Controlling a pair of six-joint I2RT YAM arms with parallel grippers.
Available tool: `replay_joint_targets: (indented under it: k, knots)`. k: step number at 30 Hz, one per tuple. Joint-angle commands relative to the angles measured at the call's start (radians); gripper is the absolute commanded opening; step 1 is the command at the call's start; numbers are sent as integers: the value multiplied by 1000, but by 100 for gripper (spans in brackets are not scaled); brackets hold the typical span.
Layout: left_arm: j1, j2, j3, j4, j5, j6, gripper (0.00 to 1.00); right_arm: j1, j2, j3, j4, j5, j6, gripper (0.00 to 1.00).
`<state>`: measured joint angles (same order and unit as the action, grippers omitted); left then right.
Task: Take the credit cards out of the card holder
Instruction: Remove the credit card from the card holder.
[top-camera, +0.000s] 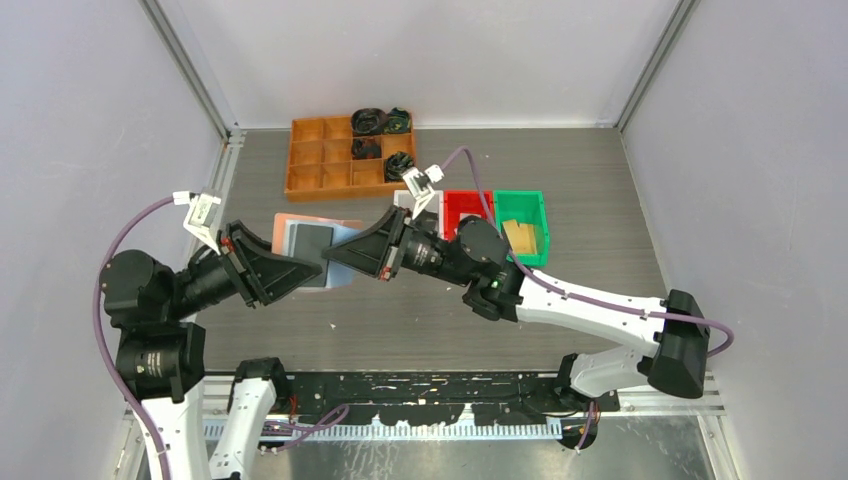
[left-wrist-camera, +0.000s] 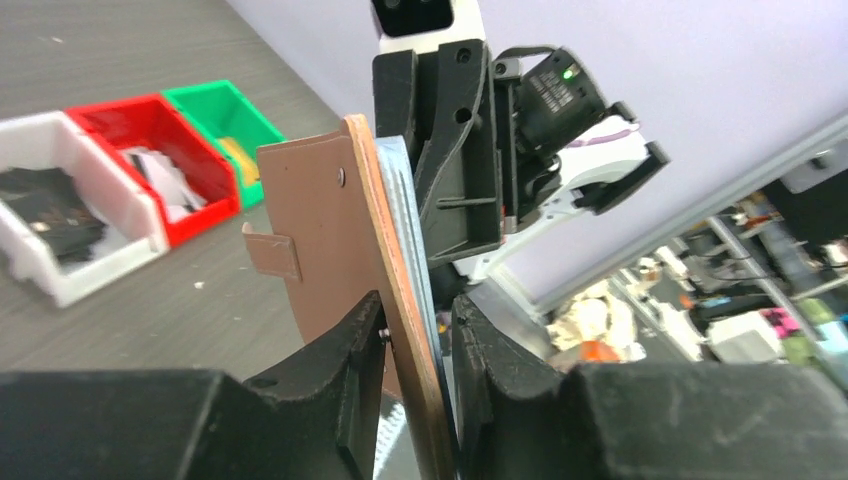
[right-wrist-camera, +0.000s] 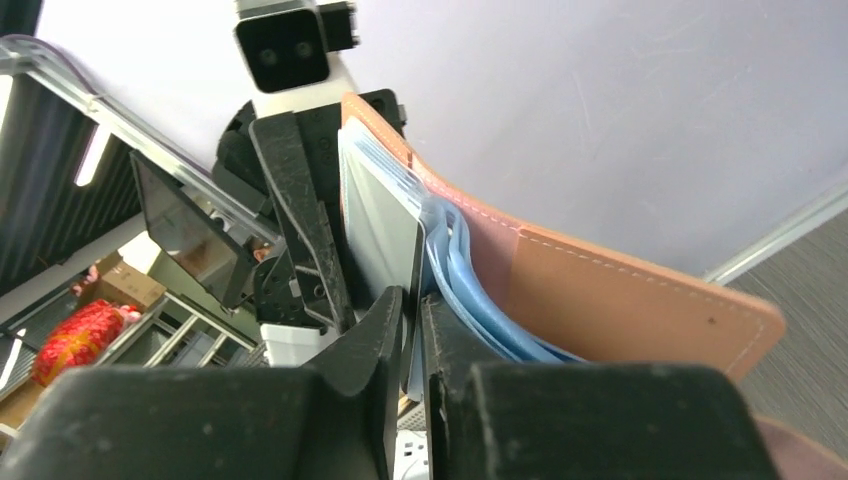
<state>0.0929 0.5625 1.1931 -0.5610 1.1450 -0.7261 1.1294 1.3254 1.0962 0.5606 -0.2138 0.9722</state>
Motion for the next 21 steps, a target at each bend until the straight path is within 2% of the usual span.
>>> replay_joint_targets:
  k: [1, 4, 7, 12, 14, 15, 21]
  knots:
    - [-18, 14, -6, 245, 147, -261, 30, 3, -35, -80, 205, 68, 1, 4]
    - [-19, 29, -7, 295, 137, -330, 27, 4, -40, -111, 278, 38, 19, 3]
    - [-18, 33, -7, 319, 126, -354, 19, 4, -39, -146, 371, 26, 52, 2]
    - [-18, 37, -7, 328, 115, -372, 13, 4, -55, -180, 408, 26, 60, 5]
    - [-18, 37, -7, 328, 114, -373, 11, 4, -65, -200, 430, 38, 63, 10]
    - [-18, 35, -8, 330, 113, -372, 10, 4, -66, -206, 441, 42, 66, 16]
    - [-18, 20, -27, 329, 98, -368, 9, 3, -27, -174, 513, 5, 102, 23]
